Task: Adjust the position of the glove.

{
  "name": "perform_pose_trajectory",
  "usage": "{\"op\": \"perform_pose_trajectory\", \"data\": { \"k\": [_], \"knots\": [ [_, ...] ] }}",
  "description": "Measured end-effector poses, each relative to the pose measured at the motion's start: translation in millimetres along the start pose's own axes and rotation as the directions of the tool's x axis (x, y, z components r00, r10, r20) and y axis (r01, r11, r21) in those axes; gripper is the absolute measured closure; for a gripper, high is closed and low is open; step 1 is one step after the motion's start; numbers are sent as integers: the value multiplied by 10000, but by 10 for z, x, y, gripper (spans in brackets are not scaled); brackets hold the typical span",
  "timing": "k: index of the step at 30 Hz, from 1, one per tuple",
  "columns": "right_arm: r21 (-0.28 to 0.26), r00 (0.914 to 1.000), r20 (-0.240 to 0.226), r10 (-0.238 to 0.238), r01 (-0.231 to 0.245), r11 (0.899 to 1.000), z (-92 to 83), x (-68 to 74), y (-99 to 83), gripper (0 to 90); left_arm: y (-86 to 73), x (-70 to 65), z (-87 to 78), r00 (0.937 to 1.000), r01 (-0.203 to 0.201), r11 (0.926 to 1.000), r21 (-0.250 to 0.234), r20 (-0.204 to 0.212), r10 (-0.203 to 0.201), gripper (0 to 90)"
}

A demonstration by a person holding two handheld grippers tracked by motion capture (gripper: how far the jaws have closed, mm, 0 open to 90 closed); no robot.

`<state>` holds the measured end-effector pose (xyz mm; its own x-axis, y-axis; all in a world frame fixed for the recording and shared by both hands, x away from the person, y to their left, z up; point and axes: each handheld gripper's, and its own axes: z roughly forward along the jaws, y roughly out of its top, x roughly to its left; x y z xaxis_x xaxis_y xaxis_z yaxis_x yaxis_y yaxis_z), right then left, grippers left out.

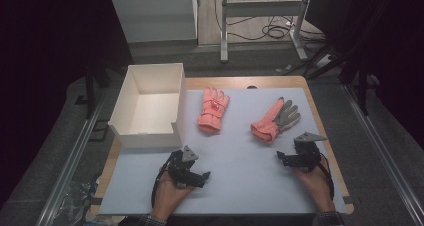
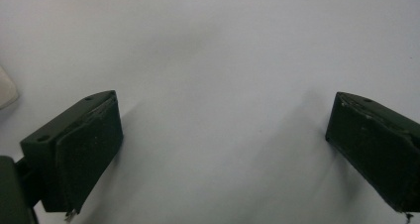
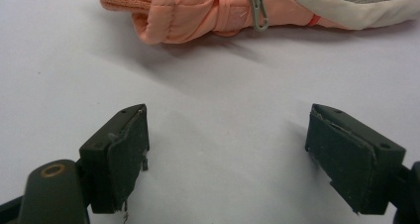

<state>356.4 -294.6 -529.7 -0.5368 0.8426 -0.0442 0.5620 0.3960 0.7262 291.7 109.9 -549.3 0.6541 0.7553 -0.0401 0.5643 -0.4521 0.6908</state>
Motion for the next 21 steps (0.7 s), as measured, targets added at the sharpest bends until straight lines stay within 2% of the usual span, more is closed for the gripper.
{"op": "perform_pose_trajectory", "data": {
  "k": [16, 21],
  "knots": [
    [53, 10000, -66, 55, -55, 10000, -6, -8, 14, 181, 1, 0, 0, 10000, -1, 10000, 2, -2, 1, 12],
    [126, 9997, -233, 95, -92, 9999, -26, -42, 44, 226, 1, 0, 0, 10000, -1, 10000, 1, -7, 1, 12]
  ]
}}
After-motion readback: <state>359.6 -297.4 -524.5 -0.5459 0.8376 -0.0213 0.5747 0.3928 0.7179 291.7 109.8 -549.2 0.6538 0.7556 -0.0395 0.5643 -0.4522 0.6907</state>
